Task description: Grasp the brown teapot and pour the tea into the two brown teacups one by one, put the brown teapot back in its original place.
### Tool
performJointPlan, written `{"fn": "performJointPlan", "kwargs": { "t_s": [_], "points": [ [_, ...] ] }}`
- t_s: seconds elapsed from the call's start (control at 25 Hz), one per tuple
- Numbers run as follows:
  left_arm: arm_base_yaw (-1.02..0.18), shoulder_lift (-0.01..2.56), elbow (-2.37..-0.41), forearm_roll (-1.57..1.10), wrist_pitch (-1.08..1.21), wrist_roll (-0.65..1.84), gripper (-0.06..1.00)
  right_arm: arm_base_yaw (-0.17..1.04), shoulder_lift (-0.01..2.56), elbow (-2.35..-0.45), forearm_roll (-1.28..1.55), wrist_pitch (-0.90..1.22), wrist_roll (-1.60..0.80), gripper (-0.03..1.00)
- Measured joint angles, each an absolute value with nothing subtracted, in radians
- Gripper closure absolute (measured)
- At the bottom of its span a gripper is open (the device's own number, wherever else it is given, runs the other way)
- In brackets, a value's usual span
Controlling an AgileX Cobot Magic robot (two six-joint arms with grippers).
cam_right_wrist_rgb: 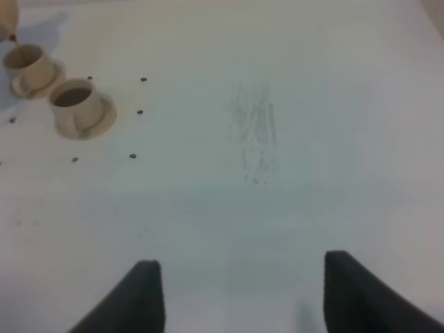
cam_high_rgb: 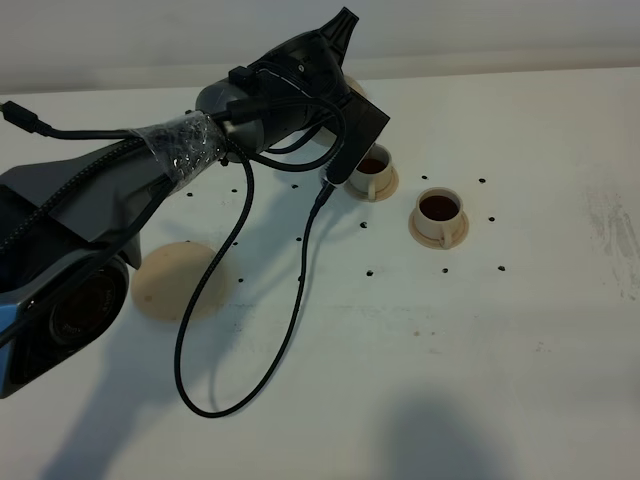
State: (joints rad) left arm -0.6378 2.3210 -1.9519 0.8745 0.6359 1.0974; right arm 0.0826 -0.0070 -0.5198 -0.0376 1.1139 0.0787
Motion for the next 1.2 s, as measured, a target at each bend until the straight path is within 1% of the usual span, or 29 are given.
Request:
{"fn": "performJointPlan", "kwargs": {
  "t_s": [1.2],
  "points": [
    [-0.657, 2.320, -1.952, 0.910, 0.633, 1.124, 0.94, 0.083, -0.007, -0.520, -0.038, 1.114, 0.079, 0.48]
  ]
}}
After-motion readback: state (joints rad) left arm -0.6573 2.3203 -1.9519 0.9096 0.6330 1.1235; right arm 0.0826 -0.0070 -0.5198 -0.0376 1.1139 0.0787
